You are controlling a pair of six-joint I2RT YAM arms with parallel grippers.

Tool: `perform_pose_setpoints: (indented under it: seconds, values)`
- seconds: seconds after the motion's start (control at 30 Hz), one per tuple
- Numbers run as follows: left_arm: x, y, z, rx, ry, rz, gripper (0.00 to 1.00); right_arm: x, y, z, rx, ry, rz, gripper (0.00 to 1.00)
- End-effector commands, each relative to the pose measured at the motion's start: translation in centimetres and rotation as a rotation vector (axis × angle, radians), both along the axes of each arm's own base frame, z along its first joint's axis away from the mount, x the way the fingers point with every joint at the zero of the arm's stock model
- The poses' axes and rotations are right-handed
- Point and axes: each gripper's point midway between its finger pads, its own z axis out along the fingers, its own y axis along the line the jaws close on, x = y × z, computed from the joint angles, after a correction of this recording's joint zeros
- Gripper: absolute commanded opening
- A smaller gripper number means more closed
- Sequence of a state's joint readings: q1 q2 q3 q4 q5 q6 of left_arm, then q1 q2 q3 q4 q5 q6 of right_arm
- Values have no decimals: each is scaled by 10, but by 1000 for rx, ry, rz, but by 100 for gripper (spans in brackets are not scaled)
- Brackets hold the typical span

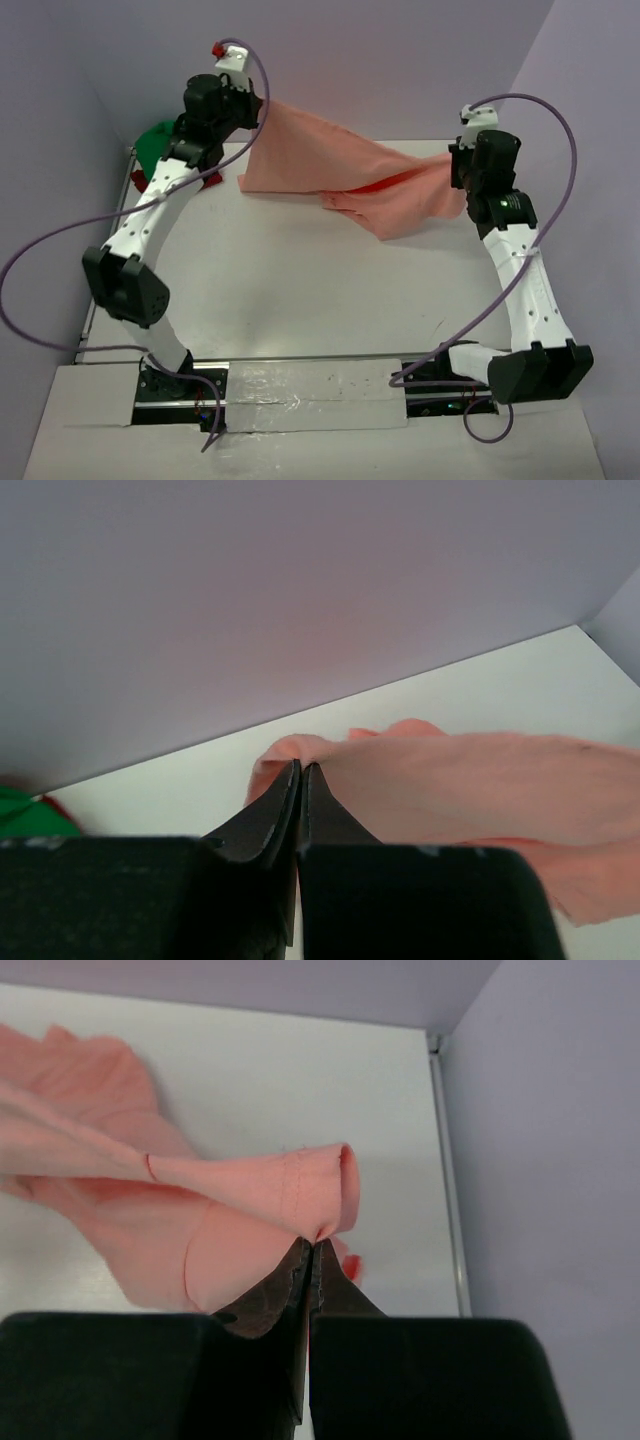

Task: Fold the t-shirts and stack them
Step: Flatten out the tshirt

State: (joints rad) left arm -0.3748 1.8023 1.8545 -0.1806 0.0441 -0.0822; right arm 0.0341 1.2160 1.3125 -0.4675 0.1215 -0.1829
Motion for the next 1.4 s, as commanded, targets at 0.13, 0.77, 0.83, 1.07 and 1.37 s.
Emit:
perform_pose_setpoints:
  seconds: [0.13, 0.77, 0.83, 1.07, 1.37]
  values:
    - [-89, 87, 109, -49, -202, 173, 4, -67, -12, 114, -24, -310, -38, 0]
    - [-295, 176, 200, -220, -448, 268, 6, -280, 6, 238, 22, -795, 86, 0]
    - [-311, 184, 209, -236, -476, 282, 6, -295, 5, 246, 32, -820, 80, 0]
    - [-327, 186, 230, -239, -519, 274, 7, -286, 2, 265, 39, -811, 61, 0]
    - [-201, 171, 170, -125, -389, 261, 7, -125, 6, 201, 21, -539, 65, 0]
